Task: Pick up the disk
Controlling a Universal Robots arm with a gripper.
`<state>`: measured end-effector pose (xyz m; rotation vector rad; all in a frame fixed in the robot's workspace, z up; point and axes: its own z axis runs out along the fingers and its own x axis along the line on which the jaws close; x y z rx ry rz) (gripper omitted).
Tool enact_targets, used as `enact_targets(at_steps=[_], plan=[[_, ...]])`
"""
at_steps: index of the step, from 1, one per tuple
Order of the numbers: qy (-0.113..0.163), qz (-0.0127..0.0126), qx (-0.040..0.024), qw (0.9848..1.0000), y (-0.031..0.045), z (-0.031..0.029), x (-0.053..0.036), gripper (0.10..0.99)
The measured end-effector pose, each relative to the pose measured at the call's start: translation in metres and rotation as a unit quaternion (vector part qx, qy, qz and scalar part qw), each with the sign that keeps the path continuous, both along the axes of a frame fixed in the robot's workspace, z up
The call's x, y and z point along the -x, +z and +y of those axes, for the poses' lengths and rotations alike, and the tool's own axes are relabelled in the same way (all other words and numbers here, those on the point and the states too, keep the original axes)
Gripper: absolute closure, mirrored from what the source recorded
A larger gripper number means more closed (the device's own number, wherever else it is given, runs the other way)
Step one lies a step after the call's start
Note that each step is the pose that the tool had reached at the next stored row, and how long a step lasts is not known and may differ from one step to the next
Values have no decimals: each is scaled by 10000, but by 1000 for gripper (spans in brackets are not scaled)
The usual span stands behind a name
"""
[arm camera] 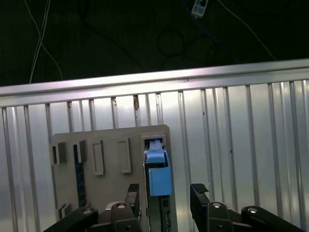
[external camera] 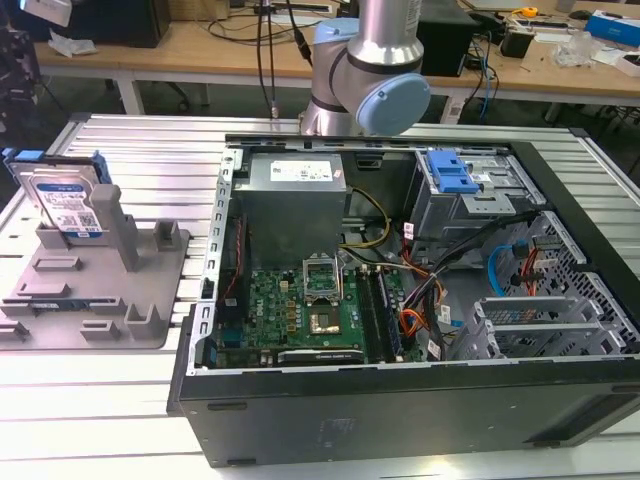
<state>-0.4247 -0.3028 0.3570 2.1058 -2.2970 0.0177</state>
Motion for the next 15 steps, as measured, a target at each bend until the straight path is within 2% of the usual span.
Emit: enact_targets(at_steps=[10, 15], plan=[[92, 1, 0, 10000, -87, -50, 18, 545], [148, 19, 7, 9999, -153, -55, 17, 545]])
